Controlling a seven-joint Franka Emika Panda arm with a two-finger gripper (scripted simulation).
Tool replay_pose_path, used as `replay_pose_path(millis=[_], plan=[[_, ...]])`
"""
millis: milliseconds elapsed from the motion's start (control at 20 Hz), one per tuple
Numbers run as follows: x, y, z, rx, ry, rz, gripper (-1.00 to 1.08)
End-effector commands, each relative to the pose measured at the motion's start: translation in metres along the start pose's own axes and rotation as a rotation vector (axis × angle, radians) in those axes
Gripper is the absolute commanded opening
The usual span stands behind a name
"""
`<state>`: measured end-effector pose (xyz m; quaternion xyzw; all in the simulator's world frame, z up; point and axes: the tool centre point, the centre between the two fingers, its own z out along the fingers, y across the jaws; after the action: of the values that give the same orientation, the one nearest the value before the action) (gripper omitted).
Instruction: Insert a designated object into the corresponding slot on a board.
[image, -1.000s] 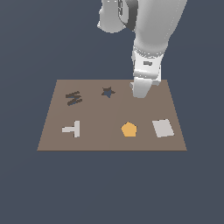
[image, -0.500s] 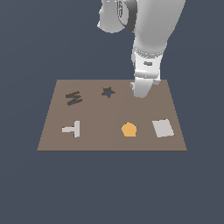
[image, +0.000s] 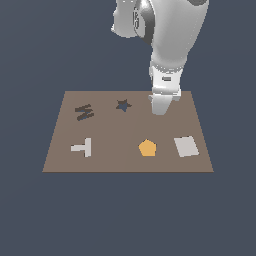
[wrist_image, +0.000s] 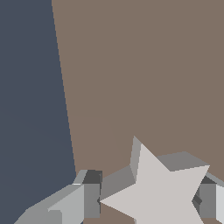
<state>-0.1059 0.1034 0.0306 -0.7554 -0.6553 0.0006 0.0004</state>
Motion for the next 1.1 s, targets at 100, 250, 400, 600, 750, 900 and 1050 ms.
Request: replay_pose_path(millis=[100, 250, 400, 600, 750, 900, 1050], plan=[[0.0, 0.0004, 0.0008, -0.001, 0.0, 0.0, -1.0], [0.0, 0.0004, 0.0008, -0.001, 0.0, 0.0, -1.0], [0.0, 0.0004, 0.0008, -0.001, 0.0, 0.0, -1.0], [0.0002, 0.0008, -0.003, -0.002, 0.0, 0.0, -1.0], [0.0002, 0.0007, -0.0033, -0.002, 0.0, 0.0, -1.0], [-0.0002, 0.0004, -0.0031, -0.001, 0.0, -0.006, -1.0], [-0.0011, -0.0006, -0.0032, -0.001, 0.0, -0.026, -1.0]])
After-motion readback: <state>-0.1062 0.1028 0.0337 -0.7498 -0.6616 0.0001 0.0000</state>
